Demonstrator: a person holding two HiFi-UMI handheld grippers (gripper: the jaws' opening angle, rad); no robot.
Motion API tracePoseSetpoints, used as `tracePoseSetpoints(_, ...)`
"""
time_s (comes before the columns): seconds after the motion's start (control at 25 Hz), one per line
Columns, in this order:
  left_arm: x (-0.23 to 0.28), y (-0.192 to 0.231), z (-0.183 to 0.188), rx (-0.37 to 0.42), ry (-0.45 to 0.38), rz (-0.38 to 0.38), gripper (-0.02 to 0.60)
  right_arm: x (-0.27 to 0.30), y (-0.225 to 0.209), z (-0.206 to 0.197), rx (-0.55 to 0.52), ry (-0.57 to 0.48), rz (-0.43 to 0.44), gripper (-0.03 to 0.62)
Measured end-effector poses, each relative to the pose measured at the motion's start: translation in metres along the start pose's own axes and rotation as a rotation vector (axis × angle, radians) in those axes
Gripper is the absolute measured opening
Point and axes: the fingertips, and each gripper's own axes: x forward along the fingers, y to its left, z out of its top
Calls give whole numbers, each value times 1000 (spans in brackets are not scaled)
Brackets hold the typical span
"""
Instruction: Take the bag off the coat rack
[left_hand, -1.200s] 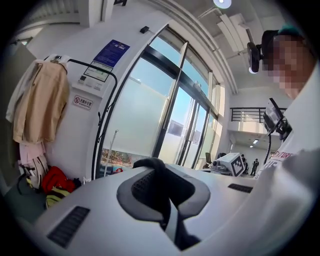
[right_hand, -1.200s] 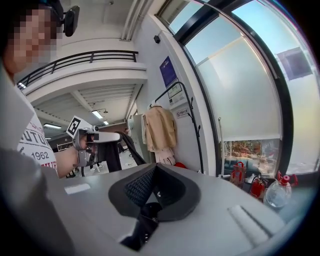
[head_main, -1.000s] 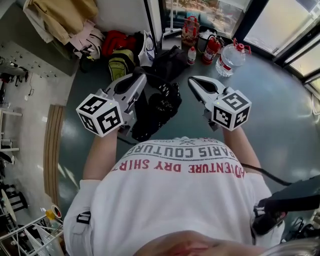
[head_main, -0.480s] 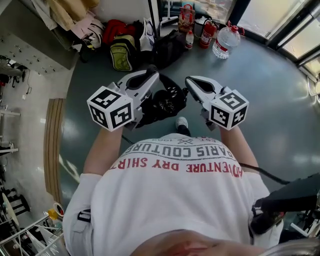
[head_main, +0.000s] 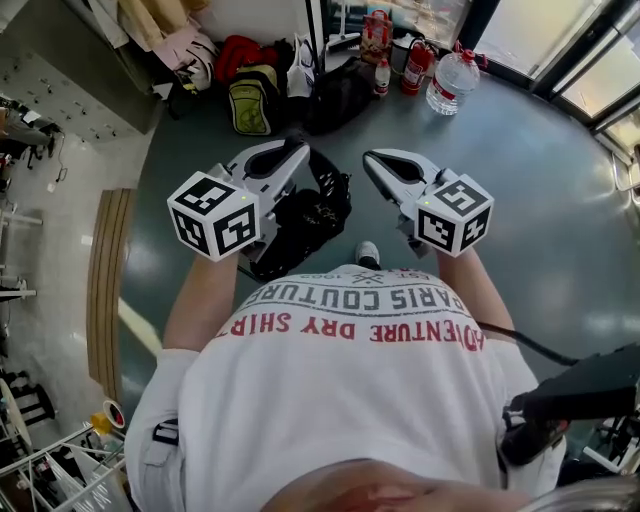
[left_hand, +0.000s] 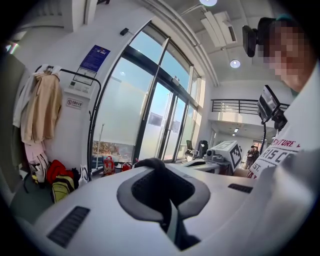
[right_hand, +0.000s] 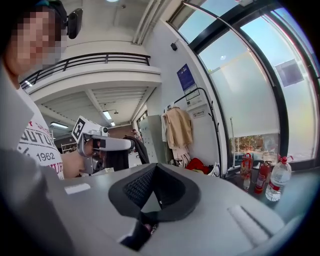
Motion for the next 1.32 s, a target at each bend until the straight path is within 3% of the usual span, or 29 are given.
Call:
tracePoseSetpoints(0.56, -34, -2, -6, -23, -28, 30, 14, 11, 31, -10, -10, 23, 22, 1)
tracePoseSetpoints(1.32, -28, 3, -9, -44, -12, 30, 14, 9, 23, -12, 8, 38, 7, 2)
